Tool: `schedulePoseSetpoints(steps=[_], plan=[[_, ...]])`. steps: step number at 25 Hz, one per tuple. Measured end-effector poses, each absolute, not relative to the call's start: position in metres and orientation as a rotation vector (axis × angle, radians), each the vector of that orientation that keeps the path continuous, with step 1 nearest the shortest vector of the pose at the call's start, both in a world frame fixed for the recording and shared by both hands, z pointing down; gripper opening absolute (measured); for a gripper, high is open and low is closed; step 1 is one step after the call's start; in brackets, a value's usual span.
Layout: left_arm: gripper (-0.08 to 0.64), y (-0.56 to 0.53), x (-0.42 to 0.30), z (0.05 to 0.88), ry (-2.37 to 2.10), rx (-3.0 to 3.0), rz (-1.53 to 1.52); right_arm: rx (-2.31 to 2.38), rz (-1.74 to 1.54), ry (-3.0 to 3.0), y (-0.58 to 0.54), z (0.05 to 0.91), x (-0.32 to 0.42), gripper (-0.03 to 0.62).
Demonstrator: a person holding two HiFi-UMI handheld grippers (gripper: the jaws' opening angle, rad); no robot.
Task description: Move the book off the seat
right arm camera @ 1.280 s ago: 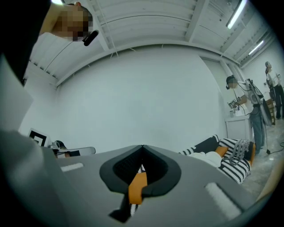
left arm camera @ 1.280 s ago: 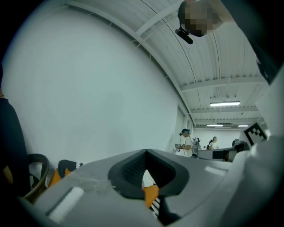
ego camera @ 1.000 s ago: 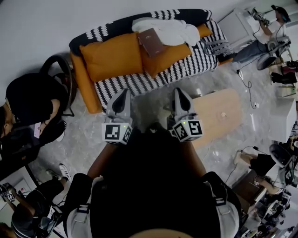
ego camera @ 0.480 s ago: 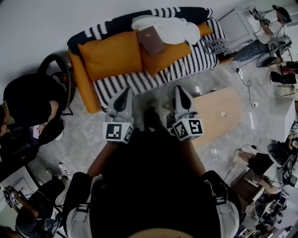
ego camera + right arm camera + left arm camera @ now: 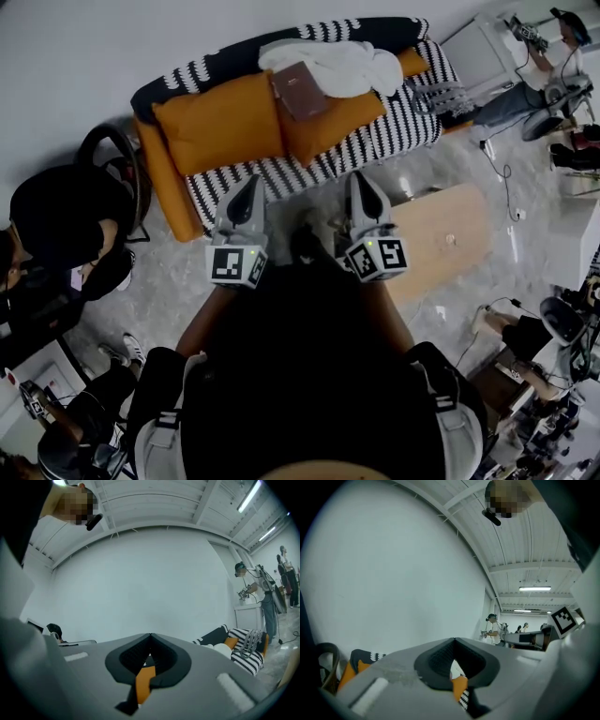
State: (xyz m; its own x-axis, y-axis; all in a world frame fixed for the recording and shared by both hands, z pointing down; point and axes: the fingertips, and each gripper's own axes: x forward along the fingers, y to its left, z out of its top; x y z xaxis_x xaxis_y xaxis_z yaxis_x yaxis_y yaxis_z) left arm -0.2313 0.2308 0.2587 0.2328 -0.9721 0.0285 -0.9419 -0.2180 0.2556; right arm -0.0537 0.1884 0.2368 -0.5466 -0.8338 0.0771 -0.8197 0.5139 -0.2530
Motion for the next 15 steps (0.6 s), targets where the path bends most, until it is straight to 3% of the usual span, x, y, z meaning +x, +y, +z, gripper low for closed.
schedulePoseSetpoints(steps=[15], plan=[[0.006, 0.158, -0.193, 0.249, -1.86, 2.266, -0.149, -1.388, -0.441, 2.698, 0.11, 0.238, -0.017, 0.008]])
